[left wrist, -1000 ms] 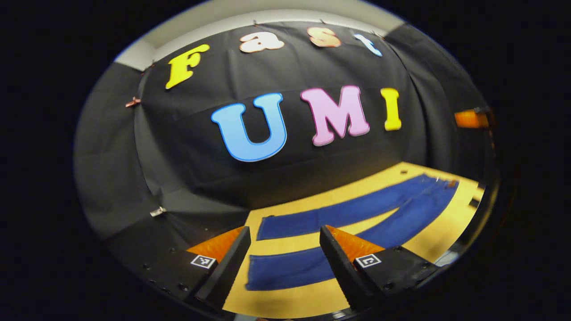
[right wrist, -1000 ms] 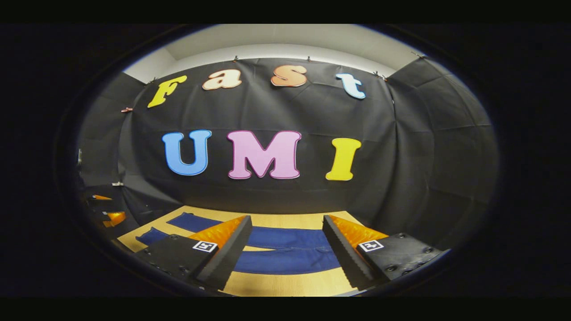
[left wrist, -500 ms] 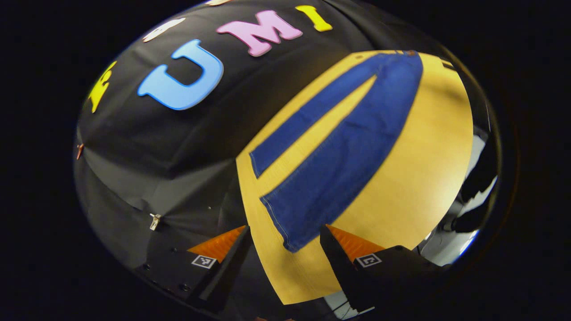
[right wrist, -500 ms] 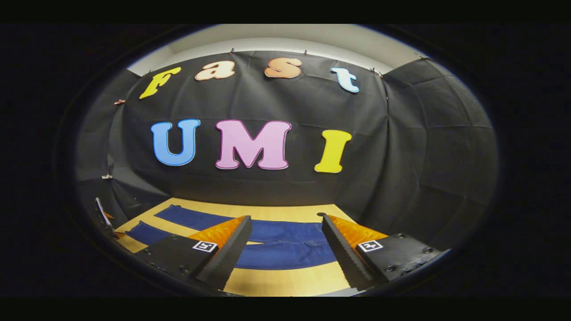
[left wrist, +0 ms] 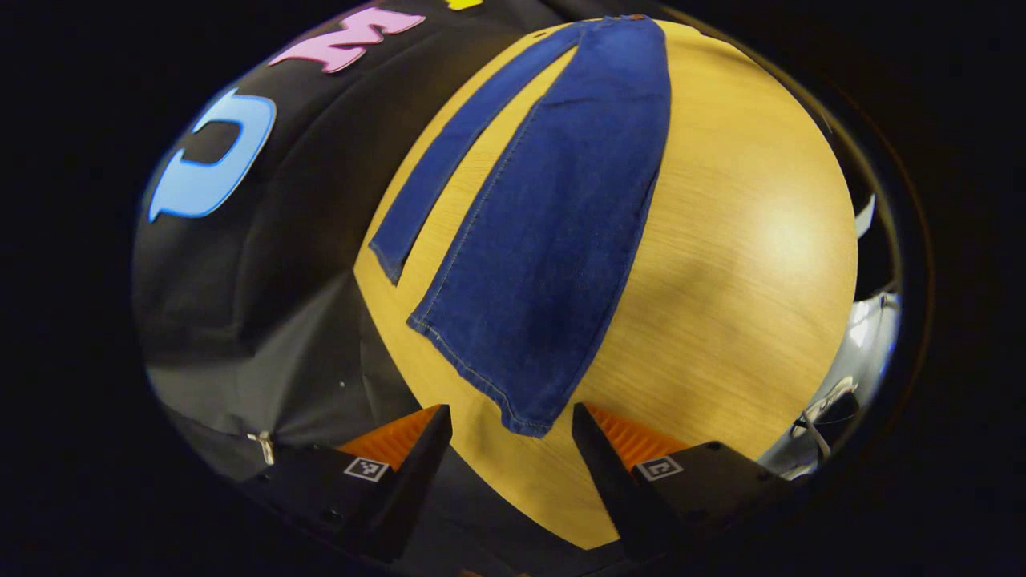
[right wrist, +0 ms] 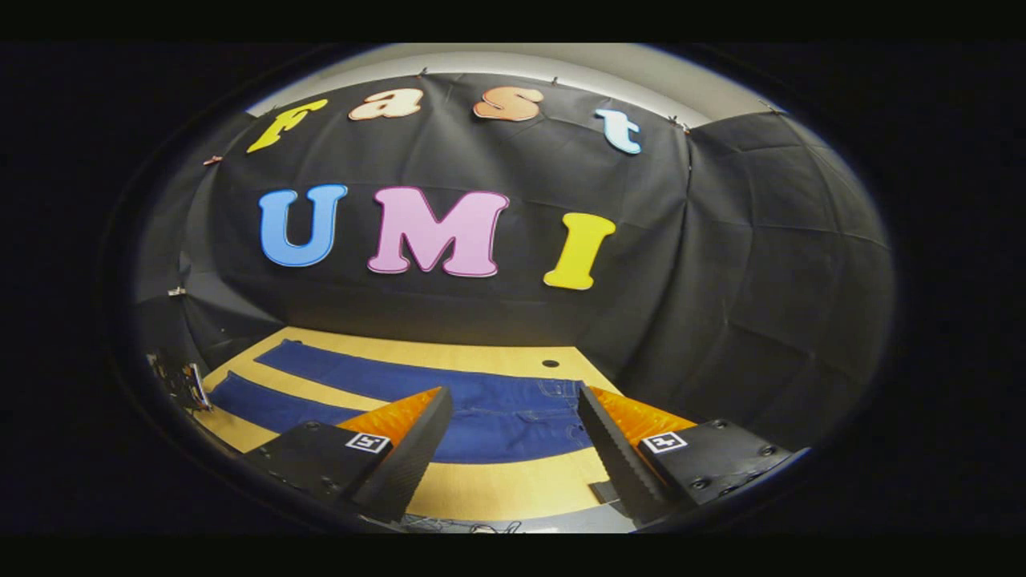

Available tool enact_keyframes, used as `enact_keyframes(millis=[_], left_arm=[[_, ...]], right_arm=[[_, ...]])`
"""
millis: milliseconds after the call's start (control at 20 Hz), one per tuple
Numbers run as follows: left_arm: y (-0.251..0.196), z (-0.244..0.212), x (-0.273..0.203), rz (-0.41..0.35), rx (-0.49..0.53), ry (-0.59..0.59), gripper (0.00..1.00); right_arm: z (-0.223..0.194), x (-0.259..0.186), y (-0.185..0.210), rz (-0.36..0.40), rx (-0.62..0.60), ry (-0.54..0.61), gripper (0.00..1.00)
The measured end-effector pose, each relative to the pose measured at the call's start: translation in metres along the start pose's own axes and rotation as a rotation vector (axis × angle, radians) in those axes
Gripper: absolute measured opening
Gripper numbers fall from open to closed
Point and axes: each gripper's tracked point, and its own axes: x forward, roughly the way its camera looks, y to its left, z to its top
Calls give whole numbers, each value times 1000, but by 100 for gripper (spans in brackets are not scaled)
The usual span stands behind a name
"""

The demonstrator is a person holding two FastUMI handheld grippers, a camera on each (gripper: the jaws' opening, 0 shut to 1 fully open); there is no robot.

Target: Grasp the waist and the cuffs of the jeans and fold them to make the two legs overlap; first hold the waist and fold one-third of the jeans toward the cuffs, then hold the cuffs and fold the remaining one-third in the same direction to finish folding.

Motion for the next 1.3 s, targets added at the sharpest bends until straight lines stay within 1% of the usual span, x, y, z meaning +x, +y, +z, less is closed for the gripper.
enact_keyframes(millis=[50,150,200,250,300,400,450,500,550,600,650,700,750,800,850,1000,1050,1100,1150,1300], left_arm=[[2,4,5,-9,31,4,91],[6,4,13,-48,56,16,88],[9,5,14,-69,49,20,88],[12,7,18,-92,40,28,84],[10,8,22,-131,21,43,84],[10,10,27,-169,13,65,66],[7,10,28,-193,16,75,65],[5,10,30,-197,23,78,54],[5,11,33,-183,27,89,34],[3,12,33,-164,25,107,29],[3,10,39,-126,18,115,25],[4,12,33,-97,15,116,15],[3,12,35,-81,25,112,11],[5,11,35,-68,37,113,15],[6,10,34,-62,41,112,6],[3,13,33,-73,21,100,5],[1,15,32,-85,10,99,6],[1,15,32,-97,8,104,6],[0,15,33,-108,14,111,6],[-1,16,31,-121,14,136,5]], right_arm=[[-3,1,-6,-13,-2,9,98],[-12,5,-18,-37,-12,27,98],[-17,9,-23,-41,-20,36,98],[-19,13,-25,-32,-28,35,98],[-21,18,-30,-28,-45,27,98],[-29,27,-45,-37,-98,18,95],[-33,34,-54,-44,-123,21,97],[-38,40,-63,-52,-154,24,98],[-40,47,-72,-58,-190,25,97],[-44,54,-82,-60,-226,27,98],[-49,62,-93,-61,-255,37,95],[-56,70,-102,-57,-284,51,97],[-62,80,-111,-45,-319,63,97],[-68,90,-120,-32,-352,75,97],[-76,100,-130,-23,-390,88,97],[-103,133,-154,37,-550,139,97],[-113,144,-165,65,-621,168,97],[-126,153,-172,98,-689,198,99],[-137,161,-177,135,-749,226,97],[-178,185,-178,250,-904,289,97]])
